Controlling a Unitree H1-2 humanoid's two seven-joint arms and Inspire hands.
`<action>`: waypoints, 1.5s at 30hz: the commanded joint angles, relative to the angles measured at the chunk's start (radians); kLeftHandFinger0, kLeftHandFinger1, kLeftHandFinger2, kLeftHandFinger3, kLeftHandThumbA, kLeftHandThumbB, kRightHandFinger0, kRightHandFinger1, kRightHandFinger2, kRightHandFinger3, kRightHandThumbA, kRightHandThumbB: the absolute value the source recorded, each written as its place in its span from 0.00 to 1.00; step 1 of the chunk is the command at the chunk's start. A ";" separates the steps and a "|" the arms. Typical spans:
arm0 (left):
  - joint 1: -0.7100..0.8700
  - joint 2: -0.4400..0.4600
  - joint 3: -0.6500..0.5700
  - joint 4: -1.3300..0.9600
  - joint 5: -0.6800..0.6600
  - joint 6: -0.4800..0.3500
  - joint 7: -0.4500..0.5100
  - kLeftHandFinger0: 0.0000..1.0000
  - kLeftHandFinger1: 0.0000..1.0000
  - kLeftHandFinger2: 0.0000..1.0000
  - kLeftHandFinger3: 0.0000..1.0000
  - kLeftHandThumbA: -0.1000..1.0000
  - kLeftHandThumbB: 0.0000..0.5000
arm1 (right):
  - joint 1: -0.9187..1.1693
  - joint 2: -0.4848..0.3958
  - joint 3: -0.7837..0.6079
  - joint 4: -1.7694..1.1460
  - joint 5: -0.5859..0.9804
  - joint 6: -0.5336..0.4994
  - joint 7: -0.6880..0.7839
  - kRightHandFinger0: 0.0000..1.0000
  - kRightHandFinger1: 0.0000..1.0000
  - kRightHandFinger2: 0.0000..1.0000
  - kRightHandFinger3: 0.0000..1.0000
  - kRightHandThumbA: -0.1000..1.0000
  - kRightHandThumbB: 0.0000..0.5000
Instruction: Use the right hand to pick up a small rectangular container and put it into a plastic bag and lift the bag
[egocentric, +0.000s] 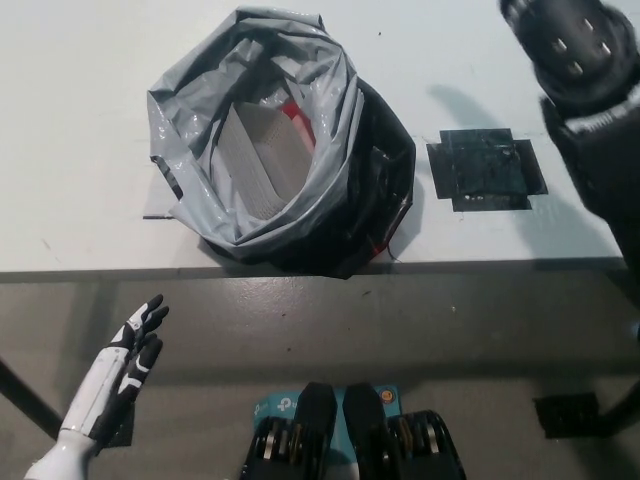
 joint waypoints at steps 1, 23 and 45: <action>-0.068 0.012 0.037 -0.031 -0.045 -0.054 0.013 1.00 1.00 1.00 1.00 1.00 0.25 | 0.348 -0.399 -0.428 -1.093 0.090 0.137 0.089 1.00 1.00 1.00 1.00 1.00 0.80; -0.223 0.024 0.044 0.051 -0.050 -0.042 0.002 1.00 1.00 1.00 1.00 1.00 0.29 | 0.895 -0.006 -0.291 -1.046 0.200 -0.178 -0.040 1.00 1.00 1.00 1.00 1.00 0.71; -0.062 0.021 0.022 0.044 -0.075 -0.065 -0.031 1.00 1.00 1.00 1.00 0.91 0.38 | 1.070 0.202 -0.216 -0.444 0.054 -0.449 -0.040 1.00 1.00 1.00 1.00 1.00 0.31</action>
